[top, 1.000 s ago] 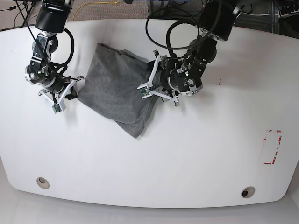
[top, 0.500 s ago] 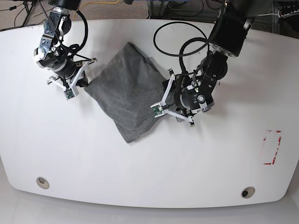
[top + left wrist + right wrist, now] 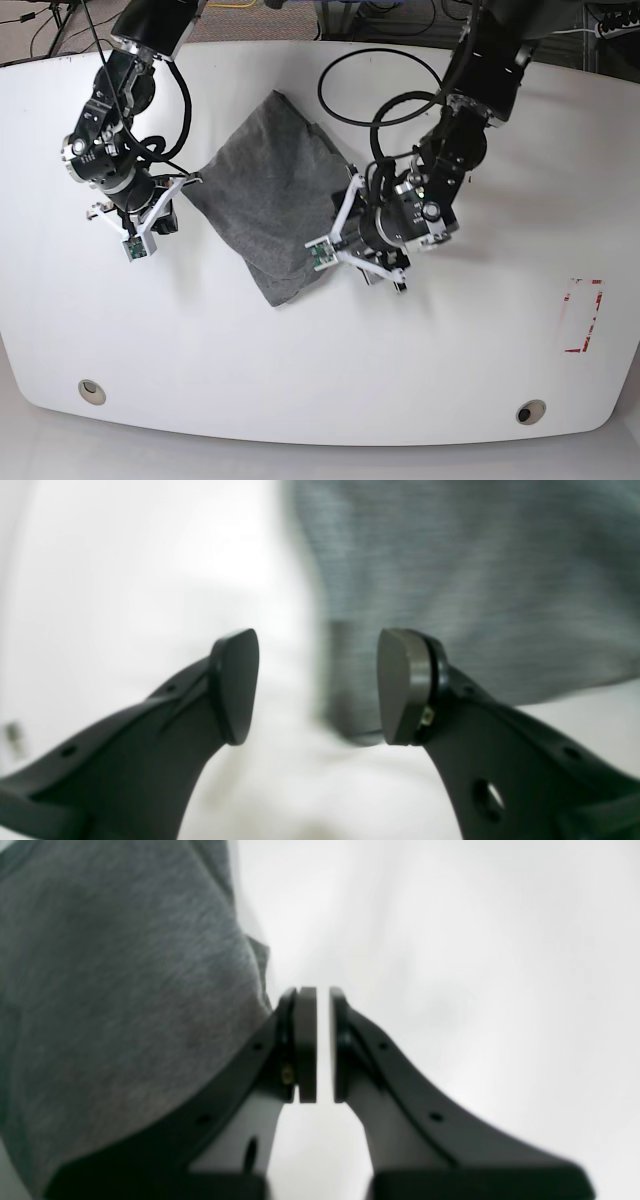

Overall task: Layout the t-shirt on the table in an organized manner, then fold the t-shirt properly
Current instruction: 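Rotate and straighten the folded shirt square with both grippers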

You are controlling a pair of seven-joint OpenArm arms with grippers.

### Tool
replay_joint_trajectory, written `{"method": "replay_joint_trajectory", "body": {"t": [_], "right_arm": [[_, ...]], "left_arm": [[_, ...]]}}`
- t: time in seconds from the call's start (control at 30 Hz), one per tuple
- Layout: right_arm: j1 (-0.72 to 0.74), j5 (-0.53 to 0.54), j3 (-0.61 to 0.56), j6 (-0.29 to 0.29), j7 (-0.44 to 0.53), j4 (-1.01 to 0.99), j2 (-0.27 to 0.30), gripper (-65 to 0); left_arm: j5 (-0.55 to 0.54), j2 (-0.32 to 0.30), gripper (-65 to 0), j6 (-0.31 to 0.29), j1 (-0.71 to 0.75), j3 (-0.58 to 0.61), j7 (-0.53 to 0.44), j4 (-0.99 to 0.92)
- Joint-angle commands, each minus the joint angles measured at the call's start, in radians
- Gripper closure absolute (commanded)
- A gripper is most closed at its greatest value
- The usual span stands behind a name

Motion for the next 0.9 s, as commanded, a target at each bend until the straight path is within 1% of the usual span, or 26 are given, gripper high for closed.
{"method": "replay_joint_trajectory", "body": {"t": [0.0, 0.13, 0.23, 0.33, 0.43, 0.6, 0.77, 0.87], "right_arm": [[0.037, 0.013, 0.000, 0.002, 0.017, -0.047, 0.005, -3.8], [0.074, 0.013, 0.000, 0.002, 0.017, -0.155, 0.003, -3.8], [0.078, 0.013, 0.000, 0.002, 0.026, -0.204, 0.003, -3.8], [0.070, 0.013, 0.000, 0.002, 0.070, -0.241, 0.003, -3.8], [0.052, 0.013, 0.000, 0.002, 0.099, -0.267, 0.005, -3.8], [0.008, 0.013, 0.000, 0.002, 0.136, -0.276, 0.005, -3.8], [-0.042, 0.013, 0.000, 0.002, 0.144, -0.274, 0.002, -3.8], [-0.078, 0.014, 0.000, 0.002, 0.144, -0.256, -0.001, -3.8]], "left_arm": [[-0.011, 0.030, -35.1, -0.001, 0.023, 0.005, -0.019, 0.034], [-0.011, 0.062, -35.1, -0.001, 0.094, 0.007, -0.025, 0.029], [-0.011, 0.073, -35.1, -0.001, 0.130, 0.008, -0.025, 0.028], [-0.009, 0.088, -35.1, -0.001, 0.166, 0.008, -0.039, 0.028], [-0.006, 0.088, -35.1, -0.001, 0.189, 0.008, -0.062, 0.025], [-0.005, 0.082, -35.1, -0.001, 0.196, 0.001, -0.071, -0.032], [-0.011, 0.031, -35.1, -0.001, 0.196, 0.002, -0.076, -0.090], [-0.011, 0.021, -35.1, -0.001, 0.195, 0.002, -0.076, -0.098]]}}
